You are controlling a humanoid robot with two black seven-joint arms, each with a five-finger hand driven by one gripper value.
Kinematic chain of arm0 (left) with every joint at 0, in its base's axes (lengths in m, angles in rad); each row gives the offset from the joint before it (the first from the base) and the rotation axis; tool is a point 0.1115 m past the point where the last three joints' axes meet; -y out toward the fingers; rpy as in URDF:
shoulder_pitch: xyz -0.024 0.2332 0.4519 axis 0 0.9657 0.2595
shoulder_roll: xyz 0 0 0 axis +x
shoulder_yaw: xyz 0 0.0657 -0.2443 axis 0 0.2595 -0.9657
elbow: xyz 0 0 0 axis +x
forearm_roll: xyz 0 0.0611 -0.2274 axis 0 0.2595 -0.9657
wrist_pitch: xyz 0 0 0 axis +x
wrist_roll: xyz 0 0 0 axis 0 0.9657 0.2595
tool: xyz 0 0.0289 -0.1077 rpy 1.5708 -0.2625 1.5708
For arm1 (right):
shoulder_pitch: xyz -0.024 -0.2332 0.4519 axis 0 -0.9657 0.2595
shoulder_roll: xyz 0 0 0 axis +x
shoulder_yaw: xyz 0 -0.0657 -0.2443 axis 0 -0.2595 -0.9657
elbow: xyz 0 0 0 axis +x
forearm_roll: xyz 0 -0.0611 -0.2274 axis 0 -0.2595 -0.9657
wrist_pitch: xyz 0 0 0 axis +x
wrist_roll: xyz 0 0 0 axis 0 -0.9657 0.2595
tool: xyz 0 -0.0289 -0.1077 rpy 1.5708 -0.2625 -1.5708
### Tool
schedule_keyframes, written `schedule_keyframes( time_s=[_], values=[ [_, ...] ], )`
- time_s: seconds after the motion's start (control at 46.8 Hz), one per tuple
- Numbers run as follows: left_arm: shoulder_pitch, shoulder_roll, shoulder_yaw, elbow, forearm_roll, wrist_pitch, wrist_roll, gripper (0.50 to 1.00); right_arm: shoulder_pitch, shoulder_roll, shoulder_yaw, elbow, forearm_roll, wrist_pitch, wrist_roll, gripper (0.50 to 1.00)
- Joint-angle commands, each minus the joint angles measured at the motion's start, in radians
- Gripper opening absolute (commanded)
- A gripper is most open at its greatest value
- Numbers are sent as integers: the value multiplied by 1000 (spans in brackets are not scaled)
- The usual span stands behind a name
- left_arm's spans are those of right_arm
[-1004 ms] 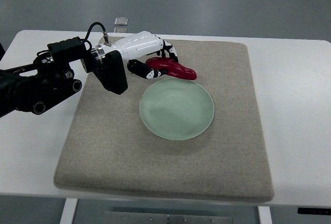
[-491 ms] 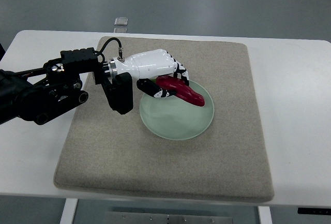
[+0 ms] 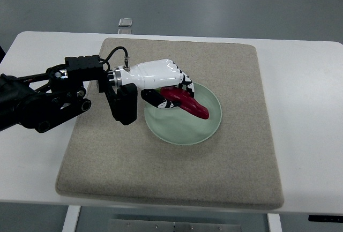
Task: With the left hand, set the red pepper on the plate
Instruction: 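Lower the pepper onto the plate and open the left hand fingers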
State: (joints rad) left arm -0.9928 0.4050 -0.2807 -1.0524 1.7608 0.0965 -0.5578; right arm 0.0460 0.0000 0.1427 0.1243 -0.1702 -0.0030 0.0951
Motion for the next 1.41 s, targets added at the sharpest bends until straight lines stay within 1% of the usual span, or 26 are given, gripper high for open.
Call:
schedule_keyframes(
  time_s=[0.0, 1.389],
  values=[
    [2, 0, 0, 0, 0, 0, 1, 500, 0, 0, 0, 0, 0, 0, 0, 932],
    [22, -6, 12, 0, -15, 19, 1, 500, 0, 0, 0, 0, 1, 0, 0, 932]
  ],
)
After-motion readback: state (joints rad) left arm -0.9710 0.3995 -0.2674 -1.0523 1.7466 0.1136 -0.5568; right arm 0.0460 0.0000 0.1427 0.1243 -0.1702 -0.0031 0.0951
